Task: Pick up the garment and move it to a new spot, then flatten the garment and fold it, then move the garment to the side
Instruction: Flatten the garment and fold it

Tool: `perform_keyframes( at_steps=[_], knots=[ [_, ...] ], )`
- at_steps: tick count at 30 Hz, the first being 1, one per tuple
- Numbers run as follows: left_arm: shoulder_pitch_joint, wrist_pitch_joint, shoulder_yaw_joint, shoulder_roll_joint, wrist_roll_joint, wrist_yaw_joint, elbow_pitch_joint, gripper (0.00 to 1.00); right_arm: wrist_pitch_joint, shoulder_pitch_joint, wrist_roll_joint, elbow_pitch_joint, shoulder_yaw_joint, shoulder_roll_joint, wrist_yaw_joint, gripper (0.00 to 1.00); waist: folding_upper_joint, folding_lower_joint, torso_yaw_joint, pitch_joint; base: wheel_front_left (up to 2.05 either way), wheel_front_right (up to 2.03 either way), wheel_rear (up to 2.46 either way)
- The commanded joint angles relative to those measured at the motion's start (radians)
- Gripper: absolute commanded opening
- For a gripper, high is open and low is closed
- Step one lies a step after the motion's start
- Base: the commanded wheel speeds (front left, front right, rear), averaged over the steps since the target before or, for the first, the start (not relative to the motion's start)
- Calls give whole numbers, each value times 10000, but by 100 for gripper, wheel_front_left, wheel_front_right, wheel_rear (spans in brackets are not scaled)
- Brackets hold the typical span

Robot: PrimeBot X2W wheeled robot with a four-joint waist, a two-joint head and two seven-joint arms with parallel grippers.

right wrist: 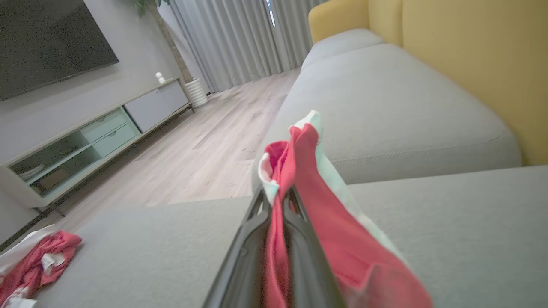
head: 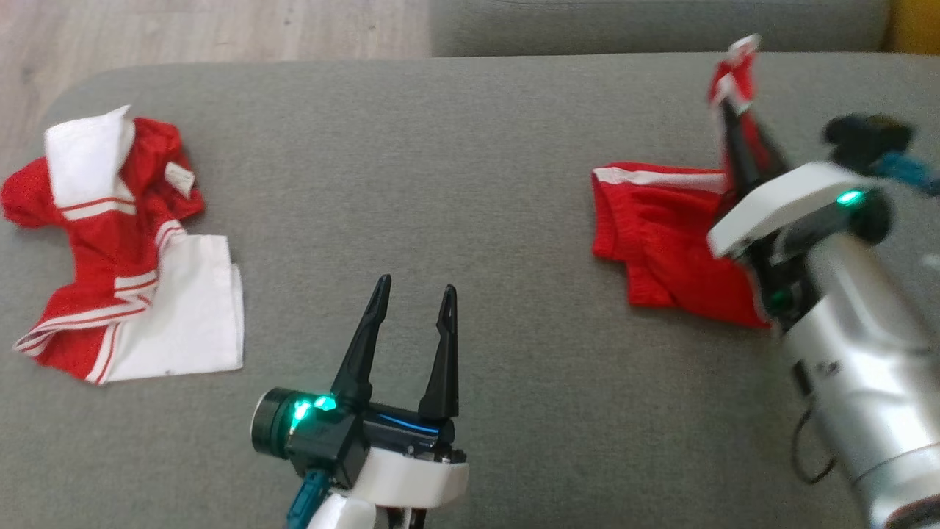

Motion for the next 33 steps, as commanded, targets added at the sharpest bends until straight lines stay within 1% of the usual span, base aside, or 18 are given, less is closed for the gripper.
perform_keyframes(
  at_steps=[1,4,5,6,7,10,13,15,19,20,21,25,26,27,28,31,33],
  knots=[
    [-141,-51,292,-30,-51,-9,-299,100,39,132,-165,-385,83,334,-9,0,0,1,211,-89,0,0,0],
    [-96,-51,255,-30,-111,-13,-280,100,165,478,-486,-441,134,926,-9,0,0,1,435,-164,0,0,0],
    [-86,-51,241,-30,-132,-12,-272,100,211,605,-590,-454,180,1093,-9,20,0,1,501,-198,0,0,0],
    [-73,-51,226,-30,-156,-6,-265,100,271,735,-613,-509,234,1249,-9,89,0,1,560,-231,0,0,0],
    [-59,-51,213,-30,-181,3,-267,100,277,855,-612,-589,232,1371,-9,100,0,1,613,-265,0,0,0],
    [16,-51,192,-30,-219,24,-268,100,256,1203,-597,-1051,257,1551,-9,100,0,1,708,-396,0,0,0],
    [135,-51,261,-30,-201,41,-274,100,152,1558,-707,-1660,52,1376,-9,100,0,1,695,-537,0,0,0],
    [229,-51,358,-30,-172,56,-282,100,92,1874,-815,-2151,-117,1073,-9,100,0,1,612,-647,0,0,0],
    [467,-51,553,-30,-97,82,-324,100,-161,2752,-1197,-3063,-480,241,-9,100,0,1,344,-917,0,0,0],
    [539,-51,599,-30,-75,80,-332,100,-167,3024,-1145,-3211,-597,85,-9,100,0,1,261,-994,0,0,0],
    [539,-51,599,-30,-75,80,-332,100,-167,3024,-1145,-3211,-597,85,-9,100,0,1,261,-994,0,0,0],
    [747,-51,778,-30,21,1,-328,100,-168,4006,-1104,-3533,-993,-622,-9,100,0,1,28,-1189,0,0,0],
    [764,-51,811,-30,53,-29,-330,100,-136,4193,-1079,-3569,-1060,-773,-9,87,0,1,-2,-1204,0,0,0],
    [779,-51,840,-30,75,-51,-337,100,-124,4337,-1026,-3613,-1121,-888,-9,23,0,1,-26,-1208,0,0,0],
    [788,-51,854,-30,99,-74,-345,100,-80,4448,-950,-3643,-1136,-993,-9,0,0,1,-38,-1203,0,0,0],
    [790,-51,842,-30,140,-140,-371,100,99,4553,-591,-3660,-1071,-1240,-9,0,0,1,-11,-1114,0,0,0],
    [766,-51,824,-30,118,-151,-366,100,293,4428,-159,-3686,-852,-1311,-9,0,0,1,50,-966,0,0,0]
  ],
)
